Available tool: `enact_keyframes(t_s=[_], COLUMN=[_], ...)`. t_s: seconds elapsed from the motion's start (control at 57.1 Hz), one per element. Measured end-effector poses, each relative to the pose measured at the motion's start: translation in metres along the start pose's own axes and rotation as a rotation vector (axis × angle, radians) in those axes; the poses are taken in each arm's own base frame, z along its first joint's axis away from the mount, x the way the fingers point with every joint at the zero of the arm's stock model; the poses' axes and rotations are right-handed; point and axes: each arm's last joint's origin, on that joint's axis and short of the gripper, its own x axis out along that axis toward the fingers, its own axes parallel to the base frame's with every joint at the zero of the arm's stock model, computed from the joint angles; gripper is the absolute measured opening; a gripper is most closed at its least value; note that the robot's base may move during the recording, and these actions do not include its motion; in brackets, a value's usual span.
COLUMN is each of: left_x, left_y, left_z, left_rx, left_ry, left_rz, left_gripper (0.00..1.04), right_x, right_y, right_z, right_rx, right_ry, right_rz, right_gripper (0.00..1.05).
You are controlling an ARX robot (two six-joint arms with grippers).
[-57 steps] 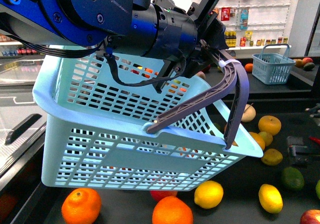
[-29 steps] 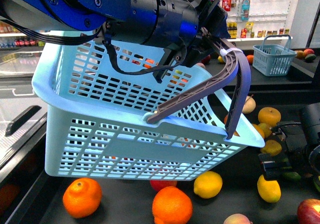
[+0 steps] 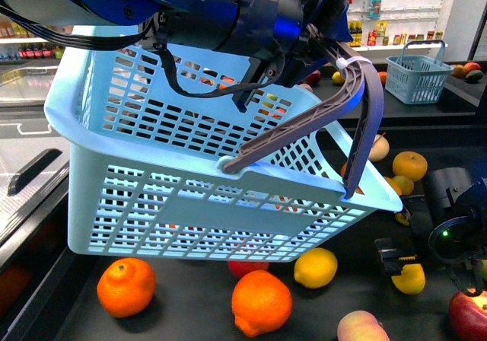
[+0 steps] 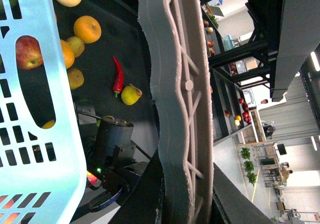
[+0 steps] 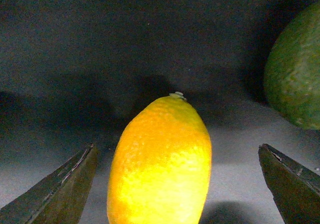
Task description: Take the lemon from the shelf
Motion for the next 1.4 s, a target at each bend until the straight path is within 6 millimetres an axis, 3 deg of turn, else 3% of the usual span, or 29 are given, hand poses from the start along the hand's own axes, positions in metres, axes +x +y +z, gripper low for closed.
enact_keyframes(t_s=[0.21, 0.42, 0.683, 0.788, 0.893, 1.103, 1.26, 1.4], left_x=[0.000, 0.000, 0.000, 0.000, 0.000, 0.000, 0.000, 0.000], left_y=[0.000, 0.000, 0.000, 0.000, 0.000, 0.000, 0.000, 0.000], left_z=[0.000, 0.000, 0.000, 0.000, 0.000, 0.000, 0.000, 0.000], left_rx=[0.000, 0.000, 0.000, 0.000, 0.000, 0.000, 0.000, 0.000], left_ry=[0.000, 0.000, 0.000, 0.000, 0.000, 0.000, -0.001, 0.000], left_rz=[0.000, 0.000, 0.000, 0.000, 0.000, 0.000, 0.000, 0.000], left_gripper=[0.12, 0.12, 0.12, 0.12, 0.12, 0.12, 0.12, 0.12], right_x=[0.017, 0.019, 0.009, -0.010, -0.041, -0.134, -0.191, -0.198], right_y=[0.007, 0.007, 0.002, -0.006, -0.019, -0.037, -0.021, 0.006], right_z=[-0.002, 0.000, -0.006, -0.002, 0.019, 0.085, 0.106, 0.096], right_rx=[0.015, 0.030, 0.052, 0.068, 0.108, 0.194, 0.210, 0.208], right_ry=[0.021, 0.017, -0.005, -0.049, -0.133, -0.362, -0.450, -0.417], right_rz=[-0.007, -0.009, 0.013, 0.003, 0.011, 0.091, 0.187, 0.261], right_gripper=[0.97, 0.58, 0.50, 0.50, 0.50, 0.50, 0.50, 0.50])
